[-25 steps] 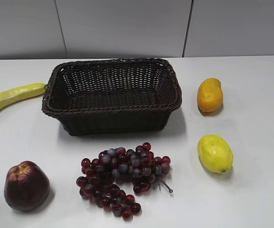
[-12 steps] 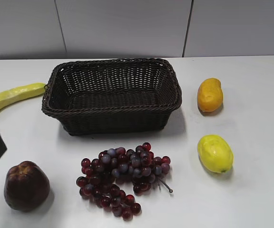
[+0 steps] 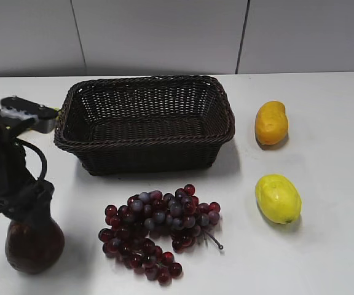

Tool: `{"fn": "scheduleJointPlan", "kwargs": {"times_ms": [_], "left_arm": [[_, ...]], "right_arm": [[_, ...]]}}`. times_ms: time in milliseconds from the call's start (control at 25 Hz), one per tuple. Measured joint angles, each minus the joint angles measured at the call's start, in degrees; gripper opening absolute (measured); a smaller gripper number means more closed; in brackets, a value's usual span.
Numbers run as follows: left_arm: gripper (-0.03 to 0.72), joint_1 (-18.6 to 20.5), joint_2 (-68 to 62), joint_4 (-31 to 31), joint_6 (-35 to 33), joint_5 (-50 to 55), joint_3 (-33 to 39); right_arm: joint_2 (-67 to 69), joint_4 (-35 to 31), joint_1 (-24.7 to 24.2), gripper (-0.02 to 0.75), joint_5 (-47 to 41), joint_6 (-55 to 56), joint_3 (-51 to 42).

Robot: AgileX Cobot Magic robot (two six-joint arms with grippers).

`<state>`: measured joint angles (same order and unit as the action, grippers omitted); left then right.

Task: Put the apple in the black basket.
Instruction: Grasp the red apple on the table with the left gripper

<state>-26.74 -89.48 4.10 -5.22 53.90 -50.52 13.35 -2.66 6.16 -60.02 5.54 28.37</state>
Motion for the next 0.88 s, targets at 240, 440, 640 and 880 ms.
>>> {"fn": "scheduleJointPlan", "kwargs": {"times_ms": [240, 440, 640, 880], "left_arm": [[0.648, 0.0, -4.9, 0.5, 0.0, -1.9, 0.0], [0.622, 0.0, -7.2, 0.9, 0.0, -0.7, 0.0], [0.568, -0.1, -7.5, 0.9, 0.0, -0.2, -0.1], [0.568, -0.1, -6.6, -0.2, -0.2, 1.6, -0.1]], "right_arm": [[0.0, 0.0, 0.0, 0.571, 0.0, 0.0, 0.0], [0.0, 0.0, 0.0, 0.571, 0.0, 0.0, 0.0], [0.0, 0.0, 0.0, 0.571, 0.0, 0.0, 0.0], [0.0, 0.0, 0.0, 0.571, 0.0, 0.0, 0.0]]}}
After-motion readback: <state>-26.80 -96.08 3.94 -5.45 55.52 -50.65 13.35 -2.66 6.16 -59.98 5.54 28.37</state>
